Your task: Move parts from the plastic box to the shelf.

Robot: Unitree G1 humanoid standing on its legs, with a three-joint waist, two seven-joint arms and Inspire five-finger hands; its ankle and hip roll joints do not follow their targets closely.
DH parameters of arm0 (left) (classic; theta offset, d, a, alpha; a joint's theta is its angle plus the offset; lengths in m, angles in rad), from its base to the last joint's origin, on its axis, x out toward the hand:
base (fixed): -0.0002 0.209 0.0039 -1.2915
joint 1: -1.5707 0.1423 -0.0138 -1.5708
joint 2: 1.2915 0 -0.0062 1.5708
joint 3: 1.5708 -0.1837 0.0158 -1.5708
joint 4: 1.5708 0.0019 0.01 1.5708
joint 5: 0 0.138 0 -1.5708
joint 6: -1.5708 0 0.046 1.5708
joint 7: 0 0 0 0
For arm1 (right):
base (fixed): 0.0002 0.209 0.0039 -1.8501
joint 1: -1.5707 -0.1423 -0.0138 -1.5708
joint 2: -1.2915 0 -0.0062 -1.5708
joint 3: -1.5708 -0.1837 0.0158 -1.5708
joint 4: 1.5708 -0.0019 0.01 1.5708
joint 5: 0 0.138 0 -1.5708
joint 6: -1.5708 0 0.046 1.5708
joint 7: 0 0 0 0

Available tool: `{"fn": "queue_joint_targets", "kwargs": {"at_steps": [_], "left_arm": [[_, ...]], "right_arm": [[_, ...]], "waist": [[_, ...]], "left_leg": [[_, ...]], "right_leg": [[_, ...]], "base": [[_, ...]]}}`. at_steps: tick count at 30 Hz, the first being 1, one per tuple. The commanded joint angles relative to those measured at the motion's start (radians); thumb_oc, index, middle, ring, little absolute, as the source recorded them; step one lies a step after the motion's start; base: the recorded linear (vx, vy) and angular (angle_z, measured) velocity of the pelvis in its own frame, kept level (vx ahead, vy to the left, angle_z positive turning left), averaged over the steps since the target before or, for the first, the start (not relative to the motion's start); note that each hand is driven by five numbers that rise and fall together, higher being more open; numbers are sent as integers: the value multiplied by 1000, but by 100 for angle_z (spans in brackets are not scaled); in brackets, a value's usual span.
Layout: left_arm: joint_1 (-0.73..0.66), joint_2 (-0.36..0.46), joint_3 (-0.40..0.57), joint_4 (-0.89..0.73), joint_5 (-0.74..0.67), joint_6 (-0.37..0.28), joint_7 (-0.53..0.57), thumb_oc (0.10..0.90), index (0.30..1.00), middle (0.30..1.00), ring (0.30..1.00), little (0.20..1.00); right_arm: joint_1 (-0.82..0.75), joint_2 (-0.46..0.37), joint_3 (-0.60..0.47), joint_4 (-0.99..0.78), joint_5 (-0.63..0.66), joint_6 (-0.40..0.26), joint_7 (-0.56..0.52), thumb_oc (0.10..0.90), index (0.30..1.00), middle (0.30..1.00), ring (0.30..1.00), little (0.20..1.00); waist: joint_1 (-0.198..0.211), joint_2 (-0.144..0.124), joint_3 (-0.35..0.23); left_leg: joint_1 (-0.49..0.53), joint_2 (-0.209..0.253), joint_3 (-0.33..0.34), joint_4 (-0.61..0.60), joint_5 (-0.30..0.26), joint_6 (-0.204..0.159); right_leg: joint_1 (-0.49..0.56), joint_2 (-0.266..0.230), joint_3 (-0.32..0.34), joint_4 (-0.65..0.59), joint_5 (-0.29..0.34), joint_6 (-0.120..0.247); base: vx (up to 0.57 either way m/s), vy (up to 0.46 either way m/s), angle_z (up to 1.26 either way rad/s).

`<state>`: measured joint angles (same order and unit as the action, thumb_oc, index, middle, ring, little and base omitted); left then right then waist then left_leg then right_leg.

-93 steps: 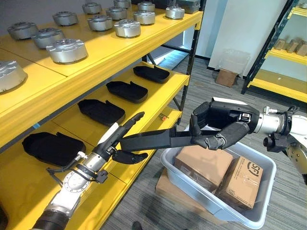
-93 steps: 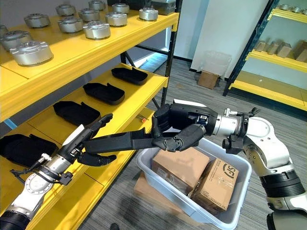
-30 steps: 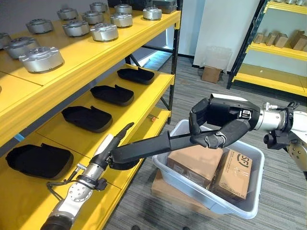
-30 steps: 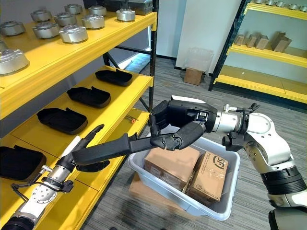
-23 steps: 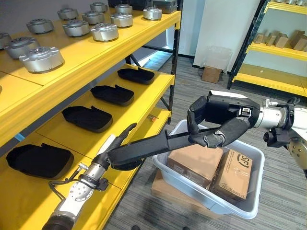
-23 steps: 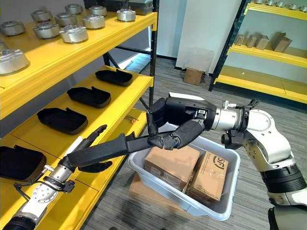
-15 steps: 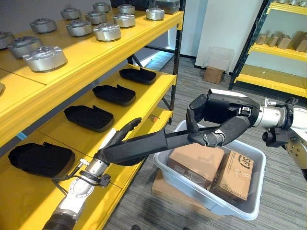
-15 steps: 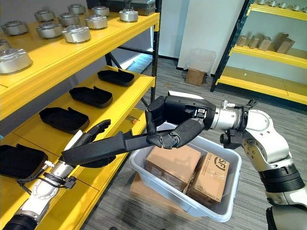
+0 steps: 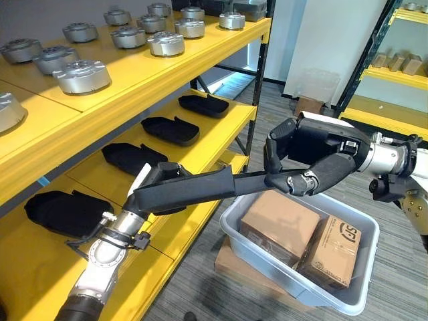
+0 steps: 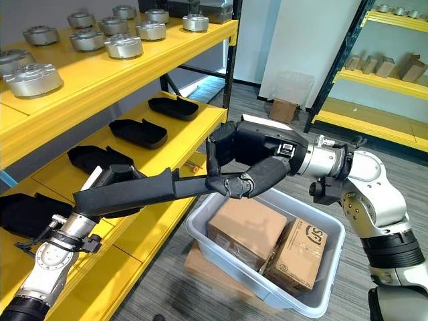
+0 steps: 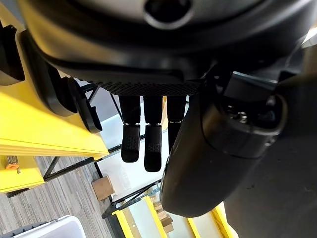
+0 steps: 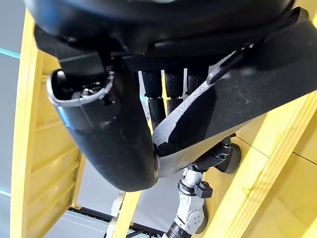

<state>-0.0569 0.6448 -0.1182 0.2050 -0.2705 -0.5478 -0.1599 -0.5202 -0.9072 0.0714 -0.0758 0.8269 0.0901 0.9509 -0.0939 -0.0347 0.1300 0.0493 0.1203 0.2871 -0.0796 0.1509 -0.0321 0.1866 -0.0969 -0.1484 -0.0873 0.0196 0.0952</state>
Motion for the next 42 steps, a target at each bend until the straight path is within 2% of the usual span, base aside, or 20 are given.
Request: {"fn": "queue_joint_targets", "kwargs": {"at_steps": [1, 6, 7, 8, 9, 13, 31, 42], "left_arm": [[-127, 29, 40, -162, -43, -107, 17, 400, 300, 300, 300, 300], [-129, 32, 47, -166, -37, -100, 17, 400, 300, 300, 300, 300], [-130, 34, 51, -165, -33, -93, 25, 531, 484, 484, 484, 484], [-130, 35, 52, -165, -32, -90, 26, 696, 715, 715, 715, 715], [-130, 35, 53, -163, -35, -84, 16, 900, 1000, 1000, 1000, 1000], [-130, 42, 54, -149, 2, -63, 49, 900, 1000, 1000, 1000, 1000], [-111, 70, 146, -91, 101, -72, 203, 900, 1000, 1000, 1000, 1000], [-64, 132, 249, -76, 129, -75, 247, 900, 1000, 1000, 1000, 1000]], "right_arm": [[-72, 46, -54, -11, 69, -94, -48, 400, 300, 300, 300, 300], [-73, 43, -53, -13, 72, -100, -56, 400, 300, 300, 300, 300], [-75, 46, -56, -8, 68, -97, -54, 400, 300, 300, 300, 300], [-75, 45, -57, -8, 67, -96, -54, 400, 300, 300, 300, 300], [-75, 44, -59, -8, 66, -93, -53, 400, 300, 300, 300, 300], [-71, 43, -60, 4, 69, -101, -48, 400, 300, 300, 300, 300], [-48, 30, -74, 14, 67, -110, -55, 400, 300, 300, 300, 300], [-19, 5, -95, 35, 69, -114, -61, 400, 300, 300, 300, 300]], "waist": [[24, -33, -87], [24, -33, -86], [25, -33, -87], [25, -33, -87], [25, -33, -87], [24, -30, -88], [25, -29, -88], [36, -25, -84]], "left_leg": [[100, 51, -33, 8, -174, -46], [103, 50, -31, 4, -173, -45], [103, 50, -31, 5, -174, -45], [103, 50, -31, 5, -174, -45], [103, 50, -31, 5, -174, -45], [105, 50, -29, 4, -173, -46], [104, 52, -32, 5, -170, -49], [100, 51, -37, 6, -167, -50]], "right_leg": [[-65, 27, -29, 21, -18, -27], [-64, 28, -28, 18, -17, -26], [-63, 28, -29, 18, -17, -26], [-63, 28, -29, 18, -18, -26], [-62, 27, -29, 18, -18, -26], [-61, 27, -28, 16, -18, -25], [-62, 26, -25, 21, -23, -27], [-60, 23, -27, 19, -25, -27]], "base": [[0, 0, 0], [0, 0, 0], [0, 0, 0], [0, 0, 0], [0, 0, 0], [0, 0, 0], [0, 0, 0], [2, 4, 1]]}}
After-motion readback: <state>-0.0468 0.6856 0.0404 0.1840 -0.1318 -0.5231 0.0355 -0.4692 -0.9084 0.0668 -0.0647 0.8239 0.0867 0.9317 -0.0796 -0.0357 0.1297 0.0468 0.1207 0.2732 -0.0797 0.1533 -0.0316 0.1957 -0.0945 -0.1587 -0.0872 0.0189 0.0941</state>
